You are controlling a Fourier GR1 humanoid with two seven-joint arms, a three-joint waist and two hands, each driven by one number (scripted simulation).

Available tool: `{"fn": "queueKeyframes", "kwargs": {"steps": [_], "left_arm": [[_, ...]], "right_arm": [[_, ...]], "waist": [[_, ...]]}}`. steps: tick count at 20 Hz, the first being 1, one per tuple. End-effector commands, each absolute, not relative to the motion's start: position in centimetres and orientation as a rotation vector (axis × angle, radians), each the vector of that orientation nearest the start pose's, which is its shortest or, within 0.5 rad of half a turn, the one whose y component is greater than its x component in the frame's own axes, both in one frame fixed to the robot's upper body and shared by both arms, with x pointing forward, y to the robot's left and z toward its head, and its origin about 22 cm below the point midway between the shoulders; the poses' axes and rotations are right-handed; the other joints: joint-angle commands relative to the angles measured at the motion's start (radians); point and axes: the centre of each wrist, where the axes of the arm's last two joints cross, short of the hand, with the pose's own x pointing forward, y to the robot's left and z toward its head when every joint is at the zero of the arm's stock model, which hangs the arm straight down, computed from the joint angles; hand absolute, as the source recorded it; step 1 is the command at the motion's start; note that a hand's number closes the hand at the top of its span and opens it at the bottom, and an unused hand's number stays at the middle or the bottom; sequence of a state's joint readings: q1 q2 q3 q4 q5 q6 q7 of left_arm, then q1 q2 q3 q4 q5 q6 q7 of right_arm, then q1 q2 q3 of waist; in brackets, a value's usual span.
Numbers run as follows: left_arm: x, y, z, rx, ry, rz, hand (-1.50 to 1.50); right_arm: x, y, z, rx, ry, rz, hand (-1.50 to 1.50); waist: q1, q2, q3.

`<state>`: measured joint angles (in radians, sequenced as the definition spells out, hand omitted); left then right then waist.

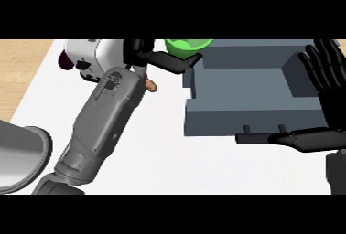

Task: Pick up the cup, place it into the drawer and close the drawer

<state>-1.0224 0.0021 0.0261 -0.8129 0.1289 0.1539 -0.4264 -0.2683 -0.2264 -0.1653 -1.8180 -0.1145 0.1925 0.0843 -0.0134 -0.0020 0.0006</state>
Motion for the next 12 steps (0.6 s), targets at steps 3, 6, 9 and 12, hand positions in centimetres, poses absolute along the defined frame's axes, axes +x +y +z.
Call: {"fn": "queueKeyframes", "kwargs": {"steps": [3,6,9,12], "left_arm": [[43.2,4.3,18.3,-0.143,-2.018,-0.193,1.5],[44.2,3.1,19.4,-0.075,-1.967,-0.226,1.5],[44.5,3.4,16.7,-0.023,-1.91,-0.256,1.5],[44.7,2.7,17.2,0.035,-1.853,-0.303,1.5]], "right_arm": [[27.3,-27.8,14.9,0.02,-1.987,0.281,-1.5],[28.2,-26.2,14.2,0.033,-2.001,0.268,-1.5],[28.0,-26.3,14.5,0.021,-2.03,0.268,-1.5],[27.9,-25.1,14.5,0.103,-2.03,0.31,-1.5]], "waist": [[-0.027,0.005,0.0],[-0.037,0.014,0.001],[-0.059,0.02,0.001],[-0.099,0.03,0.002]]}}
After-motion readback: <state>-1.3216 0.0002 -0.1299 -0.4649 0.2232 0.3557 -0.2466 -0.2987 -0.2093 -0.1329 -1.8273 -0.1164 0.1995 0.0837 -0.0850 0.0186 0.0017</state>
